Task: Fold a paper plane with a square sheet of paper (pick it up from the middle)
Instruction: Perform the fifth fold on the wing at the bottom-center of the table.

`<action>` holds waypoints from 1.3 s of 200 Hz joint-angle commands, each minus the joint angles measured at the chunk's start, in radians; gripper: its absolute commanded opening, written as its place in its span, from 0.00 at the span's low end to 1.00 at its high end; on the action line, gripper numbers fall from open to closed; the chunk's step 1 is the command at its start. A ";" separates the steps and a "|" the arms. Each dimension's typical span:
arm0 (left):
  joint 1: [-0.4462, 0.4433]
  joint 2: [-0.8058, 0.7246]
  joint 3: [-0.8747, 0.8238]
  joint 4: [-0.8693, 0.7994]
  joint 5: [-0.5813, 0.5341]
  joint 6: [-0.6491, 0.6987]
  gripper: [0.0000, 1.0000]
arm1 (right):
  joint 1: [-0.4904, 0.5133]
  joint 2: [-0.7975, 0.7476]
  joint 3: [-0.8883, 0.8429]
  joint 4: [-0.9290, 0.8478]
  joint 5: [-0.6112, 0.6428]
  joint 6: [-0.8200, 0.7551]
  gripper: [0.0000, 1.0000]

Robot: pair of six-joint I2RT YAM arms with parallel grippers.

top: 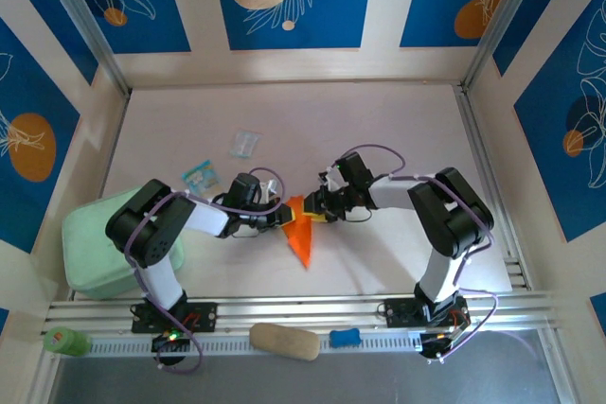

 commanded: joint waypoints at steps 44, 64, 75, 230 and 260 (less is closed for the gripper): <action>0.006 -0.015 -0.026 -0.041 0.003 -0.004 0.00 | -0.019 0.027 0.044 -0.114 -0.018 -0.068 0.22; 0.006 -0.064 -0.024 -0.065 -0.010 -0.003 0.00 | -0.016 -0.016 0.003 -0.119 0.021 -0.036 0.14; 0.007 -0.093 -0.021 -0.082 -0.015 0.002 0.00 | -0.012 -0.039 -0.024 -0.111 0.046 -0.014 0.11; -0.007 -0.062 -0.009 -0.124 -0.026 0.003 0.00 | 0.183 -0.207 -0.249 0.129 0.373 0.502 0.07; -0.007 -0.023 -0.038 -0.091 -0.031 0.004 0.00 | 0.174 -0.194 -0.238 0.166 0.288 0.392 0.15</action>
